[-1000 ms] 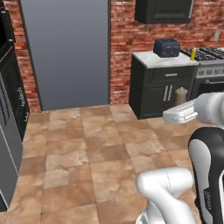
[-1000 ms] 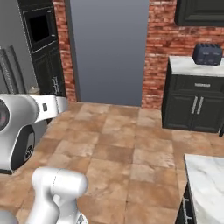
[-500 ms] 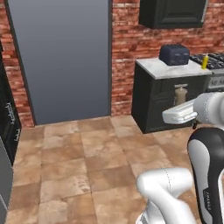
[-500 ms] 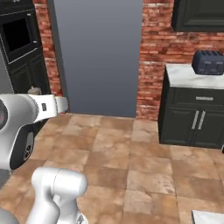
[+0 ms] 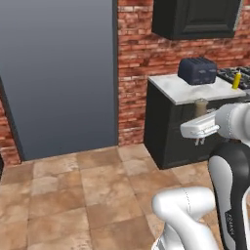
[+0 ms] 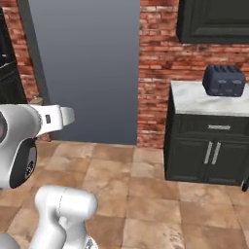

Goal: Take 2 condiments from the cabinet and move them on the counter near the stove.Make sure the condiments are lined up with each other, next to each other.

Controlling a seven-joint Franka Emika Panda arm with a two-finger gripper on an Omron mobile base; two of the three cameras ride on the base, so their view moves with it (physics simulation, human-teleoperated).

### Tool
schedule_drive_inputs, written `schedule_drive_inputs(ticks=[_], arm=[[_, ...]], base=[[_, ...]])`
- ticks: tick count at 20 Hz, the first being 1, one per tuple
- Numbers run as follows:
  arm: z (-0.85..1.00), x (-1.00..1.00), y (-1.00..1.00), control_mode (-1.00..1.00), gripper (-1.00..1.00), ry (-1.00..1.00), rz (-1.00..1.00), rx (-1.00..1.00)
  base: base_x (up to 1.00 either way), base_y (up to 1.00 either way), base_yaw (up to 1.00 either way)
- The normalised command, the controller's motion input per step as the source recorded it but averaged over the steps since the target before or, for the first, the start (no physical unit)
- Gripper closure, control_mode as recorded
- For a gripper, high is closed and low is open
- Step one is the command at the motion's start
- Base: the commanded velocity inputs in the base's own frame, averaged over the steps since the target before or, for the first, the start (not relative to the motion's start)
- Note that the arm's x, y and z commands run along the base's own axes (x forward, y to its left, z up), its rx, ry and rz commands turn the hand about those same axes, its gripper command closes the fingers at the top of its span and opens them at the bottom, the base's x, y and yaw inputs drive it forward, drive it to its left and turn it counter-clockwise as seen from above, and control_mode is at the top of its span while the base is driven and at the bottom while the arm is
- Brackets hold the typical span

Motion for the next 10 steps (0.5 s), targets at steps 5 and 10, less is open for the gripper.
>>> schedule_drive_inputs(ticks=[5,10], arm=[[0.0,0.0,0.0,1.0,1.0,0.0,0.0,0.0],[0.0,0.0,0.0,1.0,1.0,0.0,0.0,0.0]], base=[[1.0,-0.58,-0.11],[1.0,-0.76,-0.11]])
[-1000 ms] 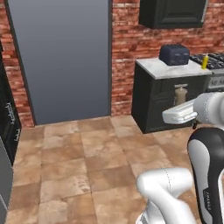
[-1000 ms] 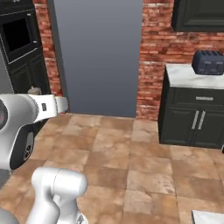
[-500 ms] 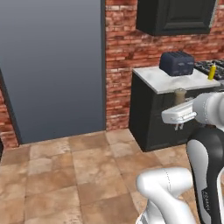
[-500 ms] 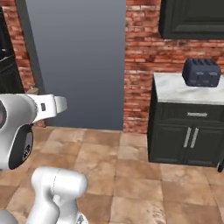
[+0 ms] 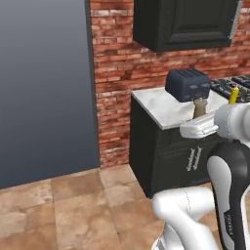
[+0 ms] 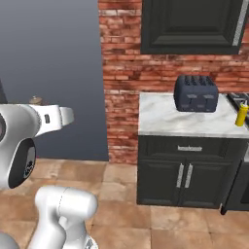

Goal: Take 2 condiments from the cabinet and move them on the counter near the stove.Make sure the condiments are lined up with each other, next to each other.

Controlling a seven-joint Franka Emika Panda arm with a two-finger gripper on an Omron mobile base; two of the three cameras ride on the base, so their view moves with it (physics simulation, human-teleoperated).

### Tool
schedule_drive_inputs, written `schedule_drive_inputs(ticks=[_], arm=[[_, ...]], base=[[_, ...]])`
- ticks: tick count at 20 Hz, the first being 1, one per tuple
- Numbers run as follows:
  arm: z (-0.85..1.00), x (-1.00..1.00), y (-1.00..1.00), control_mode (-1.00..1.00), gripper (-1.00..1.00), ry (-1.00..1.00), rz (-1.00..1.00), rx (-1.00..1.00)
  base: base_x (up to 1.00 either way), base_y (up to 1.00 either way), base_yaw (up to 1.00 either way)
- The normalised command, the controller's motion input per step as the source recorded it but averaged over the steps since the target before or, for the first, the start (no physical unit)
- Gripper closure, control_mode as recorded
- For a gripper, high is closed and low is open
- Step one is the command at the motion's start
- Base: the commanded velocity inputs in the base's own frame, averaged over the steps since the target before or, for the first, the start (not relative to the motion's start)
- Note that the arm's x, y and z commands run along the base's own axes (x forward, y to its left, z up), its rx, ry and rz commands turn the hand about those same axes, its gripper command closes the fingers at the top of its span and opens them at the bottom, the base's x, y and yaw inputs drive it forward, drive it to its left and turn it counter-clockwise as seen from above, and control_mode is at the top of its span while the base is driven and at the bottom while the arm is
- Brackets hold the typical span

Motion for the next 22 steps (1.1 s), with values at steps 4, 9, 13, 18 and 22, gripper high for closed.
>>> schedule_drive_inputs(ticks=[4,9,13,18,22], arm=[[0.0,0.0,0.0,1.0,1.0,0.0,0.0,0.0],[0.0,0.0,0.0,1.0,1.0,0.0,0.0,0.0],[0.0,0.0,0.0,1.0,1.0,0.0,0.0,0.0],[0.0,0.0,0.0,1.0,1.0,0.0,0.0,0.0],[0.0,0.0,0.0,1.0,1.0,0.0,0.0,0.0]], base=[[1.0,-0.87,-0.11],[1.0,-0.79,-0.06],[0.99,-0.14,0.0],[0.86,0.0,0.0],[0.6,-0.24,0.05]])
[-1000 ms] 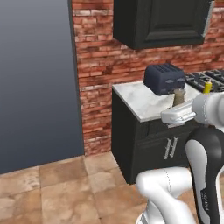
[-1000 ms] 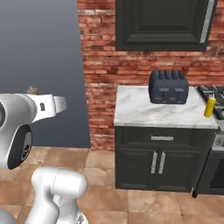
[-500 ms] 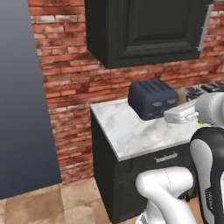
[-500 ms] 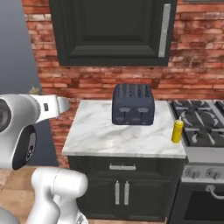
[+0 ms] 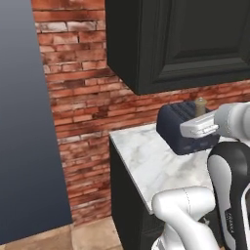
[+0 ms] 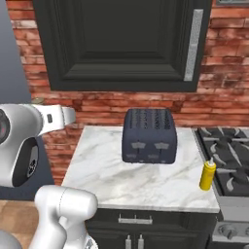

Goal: Take 2 condiments from the cabinet and move them on the counter near the stove.Make sure the condiments are lined up with each other, next to each other.

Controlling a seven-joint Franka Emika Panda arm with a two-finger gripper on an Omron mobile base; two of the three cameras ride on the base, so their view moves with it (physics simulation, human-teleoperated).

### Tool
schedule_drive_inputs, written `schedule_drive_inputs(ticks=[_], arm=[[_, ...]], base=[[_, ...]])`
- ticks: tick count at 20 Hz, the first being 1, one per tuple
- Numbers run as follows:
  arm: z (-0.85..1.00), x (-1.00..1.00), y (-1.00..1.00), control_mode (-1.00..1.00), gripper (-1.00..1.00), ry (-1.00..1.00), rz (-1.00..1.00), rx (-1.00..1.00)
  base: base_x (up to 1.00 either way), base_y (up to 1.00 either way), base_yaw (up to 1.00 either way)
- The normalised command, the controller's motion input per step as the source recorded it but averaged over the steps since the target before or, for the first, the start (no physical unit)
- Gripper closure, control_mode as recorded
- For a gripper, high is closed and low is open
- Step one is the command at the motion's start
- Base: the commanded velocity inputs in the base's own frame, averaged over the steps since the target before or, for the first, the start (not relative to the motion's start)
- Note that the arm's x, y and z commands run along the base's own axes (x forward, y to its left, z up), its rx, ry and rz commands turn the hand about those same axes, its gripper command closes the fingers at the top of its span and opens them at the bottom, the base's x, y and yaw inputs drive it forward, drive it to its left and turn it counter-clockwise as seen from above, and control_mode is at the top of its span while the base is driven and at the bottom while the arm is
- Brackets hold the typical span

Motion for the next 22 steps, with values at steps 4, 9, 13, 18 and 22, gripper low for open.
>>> schedule_drive_inputs(ticks=[4,9,13,18,22], arm=[[0.0,0.0,0.0,1.0,1.0,0.0,0.0,0.0],[0.0,0.0,0.0,1.0,1.0,0.0,0.0,0.0],[0.0,0.0,0.0,1.0,1.0,0.0,0.0,0.0],[0.0,0.0,0.0,1.0,1.0,0.0,0.0,0.0],[0.0,0.0,0.0,1.0,1.0,0.0,0.0,0.0]], base=[[0.06,-0.71,0.09],[0.03,-0.93,0.09],[0.02,-1.0,0.02],[-0.45,-0.98,0.0],[-0.87,-0.72,0.0]])
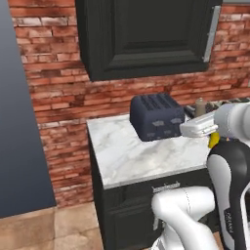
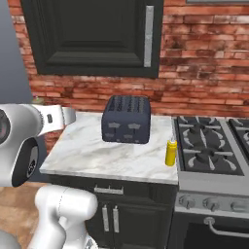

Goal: Take 2 condiments from the cabinet and move them on the counter near the stove.Make sure the condiments are lined up with each other, next to each other.

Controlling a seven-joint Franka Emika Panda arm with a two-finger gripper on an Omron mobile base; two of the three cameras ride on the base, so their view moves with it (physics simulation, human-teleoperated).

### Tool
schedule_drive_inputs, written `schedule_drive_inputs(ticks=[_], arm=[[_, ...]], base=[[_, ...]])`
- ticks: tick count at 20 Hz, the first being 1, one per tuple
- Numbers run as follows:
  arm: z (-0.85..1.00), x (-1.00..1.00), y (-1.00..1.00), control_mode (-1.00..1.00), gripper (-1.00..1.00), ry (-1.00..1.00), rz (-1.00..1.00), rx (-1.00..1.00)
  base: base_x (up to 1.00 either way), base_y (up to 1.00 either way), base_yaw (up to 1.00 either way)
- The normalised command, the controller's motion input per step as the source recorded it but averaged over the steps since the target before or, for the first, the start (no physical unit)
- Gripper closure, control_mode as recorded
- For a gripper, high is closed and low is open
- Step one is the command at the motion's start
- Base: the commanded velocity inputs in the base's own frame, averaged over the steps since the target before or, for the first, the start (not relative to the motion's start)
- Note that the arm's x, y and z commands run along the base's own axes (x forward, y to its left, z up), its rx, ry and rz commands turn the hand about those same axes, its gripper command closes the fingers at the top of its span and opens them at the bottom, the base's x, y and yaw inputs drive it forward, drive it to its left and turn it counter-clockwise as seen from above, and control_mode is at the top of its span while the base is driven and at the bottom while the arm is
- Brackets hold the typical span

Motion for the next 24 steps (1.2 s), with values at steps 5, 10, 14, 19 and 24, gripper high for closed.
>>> schedule_drive_inputs(ticks=[5,10,14,19,24], arm=[[0.0,0.0,0.0,1.0,1.0,0.0,0.0,0.0],[0.0,0.0,0.0,1.0,1.0,0.0,0.0,0.0],[0.0,0.0,0.0,1.0,1.0,0.0,0.0,0.0],[0.0,0.0,0.0,1.0,1.0,0.0,0.0,0.0],[0.0,0.0,0.0,1.0,1.0,0.0,0.0,0.0]], base=[[-0.05,-0.59,0.0],[0.86,-0.14,0.0],[0.67,-0.09,0.0],[0.13,-0.09,0.0],[0.04,-0.07,0.0]])
